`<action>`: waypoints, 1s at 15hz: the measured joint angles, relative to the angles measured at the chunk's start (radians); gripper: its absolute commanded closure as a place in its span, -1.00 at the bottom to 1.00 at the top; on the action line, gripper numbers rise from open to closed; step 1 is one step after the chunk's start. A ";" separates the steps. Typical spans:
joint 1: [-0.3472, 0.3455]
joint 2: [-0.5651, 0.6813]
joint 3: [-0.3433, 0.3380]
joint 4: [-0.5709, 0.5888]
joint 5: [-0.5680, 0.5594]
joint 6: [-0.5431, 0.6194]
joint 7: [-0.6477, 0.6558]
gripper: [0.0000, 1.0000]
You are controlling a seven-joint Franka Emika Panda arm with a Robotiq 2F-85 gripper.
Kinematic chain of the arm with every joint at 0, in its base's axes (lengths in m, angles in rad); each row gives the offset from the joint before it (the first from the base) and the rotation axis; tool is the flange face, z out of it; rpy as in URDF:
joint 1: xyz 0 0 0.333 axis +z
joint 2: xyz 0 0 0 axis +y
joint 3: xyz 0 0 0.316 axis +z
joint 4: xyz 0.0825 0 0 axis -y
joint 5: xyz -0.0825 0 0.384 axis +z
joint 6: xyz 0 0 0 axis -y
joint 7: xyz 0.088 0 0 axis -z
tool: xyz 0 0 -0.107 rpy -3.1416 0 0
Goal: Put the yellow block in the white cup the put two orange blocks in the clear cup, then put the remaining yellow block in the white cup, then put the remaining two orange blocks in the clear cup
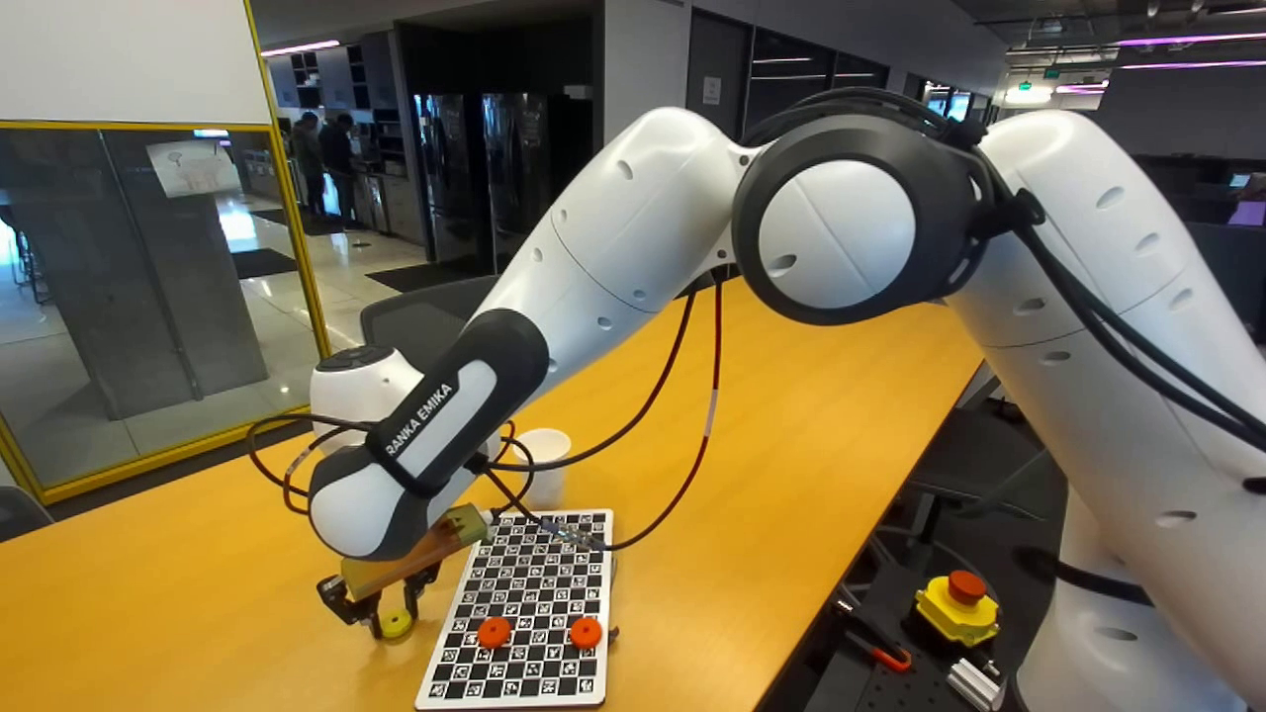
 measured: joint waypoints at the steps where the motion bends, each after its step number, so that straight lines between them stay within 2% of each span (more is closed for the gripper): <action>1: 0.001 0.001 -0.001 0.000 0.000 0.000 0.000 0.65; 7: 0.006 -0.022 -0.043 -0.004 -0.010 -0.009 0.004 0.65; 15: -0.033 -0.240 -0.136 -0.142 -0.072 -0.016 0.030 0.65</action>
